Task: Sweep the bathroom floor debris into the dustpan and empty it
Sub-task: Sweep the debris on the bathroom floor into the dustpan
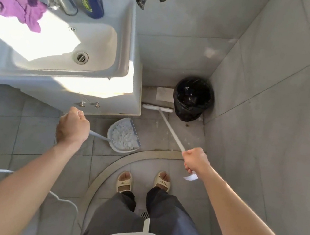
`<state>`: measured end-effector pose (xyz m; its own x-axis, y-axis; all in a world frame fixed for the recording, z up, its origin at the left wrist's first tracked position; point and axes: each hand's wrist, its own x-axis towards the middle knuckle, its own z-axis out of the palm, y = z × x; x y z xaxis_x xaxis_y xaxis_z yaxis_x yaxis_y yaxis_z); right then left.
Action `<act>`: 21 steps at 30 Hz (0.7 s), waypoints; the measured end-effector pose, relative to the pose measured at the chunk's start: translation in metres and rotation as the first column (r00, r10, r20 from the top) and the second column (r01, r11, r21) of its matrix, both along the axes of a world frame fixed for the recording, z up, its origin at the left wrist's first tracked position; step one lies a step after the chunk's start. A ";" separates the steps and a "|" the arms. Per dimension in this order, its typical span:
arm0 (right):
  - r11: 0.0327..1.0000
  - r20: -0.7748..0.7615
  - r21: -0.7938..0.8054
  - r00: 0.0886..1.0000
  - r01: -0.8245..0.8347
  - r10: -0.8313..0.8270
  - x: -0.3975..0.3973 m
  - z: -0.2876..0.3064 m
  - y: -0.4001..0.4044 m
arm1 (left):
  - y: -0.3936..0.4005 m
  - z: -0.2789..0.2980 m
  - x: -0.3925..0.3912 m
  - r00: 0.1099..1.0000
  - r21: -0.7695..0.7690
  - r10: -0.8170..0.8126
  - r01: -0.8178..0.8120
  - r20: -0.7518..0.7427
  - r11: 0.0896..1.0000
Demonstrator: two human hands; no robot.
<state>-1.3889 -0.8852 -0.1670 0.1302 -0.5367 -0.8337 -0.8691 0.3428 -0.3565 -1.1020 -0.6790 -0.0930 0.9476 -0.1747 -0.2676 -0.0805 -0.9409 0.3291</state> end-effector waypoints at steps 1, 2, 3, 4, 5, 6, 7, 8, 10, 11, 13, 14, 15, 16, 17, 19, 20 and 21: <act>1.000 0.013 -0.013 1.000 -0.017 0.017 0.012 -0.004 -0.007 | -0.001 -0.001 0.001 1.000 0.005 0.006 -0.006 0.000 1.000; 0.999 0.019 -0.024 0.999 -0.036 0.036 0.027 -0.011 -0.015 | -0.003 -0.002 0.003 1.000 0.011 0.013 -0.014 0.006 1.000; 0.998 0.016 -0.022 0.998 -0.052 0.052 0.041 -0.019 -0.021 | -0.005 -0.004 0.006 1.000 0.019 0.023 -0.023 0.012 1.000; 0.998 0.015 -0.014 0.998 -0.066 0.066 0.053 -0.026 -0.025 | -0.006 -0.005 0.007 1.000 0.024 0.025 -0.025 0.016 0.999; 0.997 0.014 0.008 0.997 -0.075 0.075 0.062 -0.033 -0.028 | -0.007 -0.005 0.007 1.000 0.029 0.027 -0.027 0.016 0.999; 0.996 0.011 0.037 0.997 -0.082 0.082 0.068 -0.039 -0.029 | -0.007 -0.006 0.007 1.000 0.036 0.027 -0.027 0.015 0.999; 0.993 -0.005 0.067 0.995 -0.096 0.096 0.071 -0.044 -0.028 | -0.008 -0.007 0.007 1.000 0.042 0.026 -0.026 0.016 0.999; 0.990 -0.025 0.090 0.994 -0.107 0.110 0.070 -0.045 -0.027 | -0.008 -0.008 0.006 1.000 0.045 0.023 -0.024 0.020 0.999; 0.985 -0.070 0.121 0.989 -0.120 0.129 0.058 -0.041 -0.021 | -0.008 -0.009 0.005 1.000 0.049 0.020 -0.021 0.023 0.999; 0.982 -0.102 0.139 0.985 -0.128 0.142 0.048 -0.036 -0.018 | -0.008 -0.009 0.004 1.000 0.046 0.020 -0.021 0.021 0.999; 0.977 -0.150 0.183 0.979 -0.111 0.139 0.020 -0.026 -0.015 | -0.009 -0.007 0.003 1.000 0.032 0.018 -0.018 0.014 0.999; 0.976 -0.161 0.199 0.980 -0.088 0.121 0.005 -0.021 -0.016 | -0.011 -0.007 0.003 1.000 0.028 0.009 -0.010 0.015 1.000; 0.977 -0.167 0.206 0.981 -0.060 0.096 -0.010 -0.014 -0.019 | -0.012 -0.006 0.003 1.000 0.027 -0.001 0.000 0.013 1.000; 0.979 -0.168 0.201 0.983 -0.036 0.071 -0.025 -0.005 -0.022 | -0.014 -0.004 0.001 1.000 0.020 -0.014 0.014 0.009 1.000; 0.983 -0.174 0.183 0.983 -0.018 0.050 -0.038 0.003 -0.028 | -0.018 -0.001 0.000 1.000 0.009 -0.030 0.030 0.007 1.000; 0.991 -0.187 0.135 0.981 -0.022 0.047 -0.064 0.018 -0.038 | -0.023 0.001 -0.002 0.998 -0.006 -0.062 0.062 0.004 0.998; 0.993 -0.193 0.114 0.980 -0.034 0.055 -0.077 0.023 -0.043 | -0.025 0.002 -0.004 0.997 -0.010 -0.076 0.076 0.004 0.997; 0.994 -0.206 0.089 0.976 -0.056 0.073 -0.091 0.026 -0.047 | -0.027 0.003 -0.006 0.996 -0.013 -0.090 0.090 0.002 0.996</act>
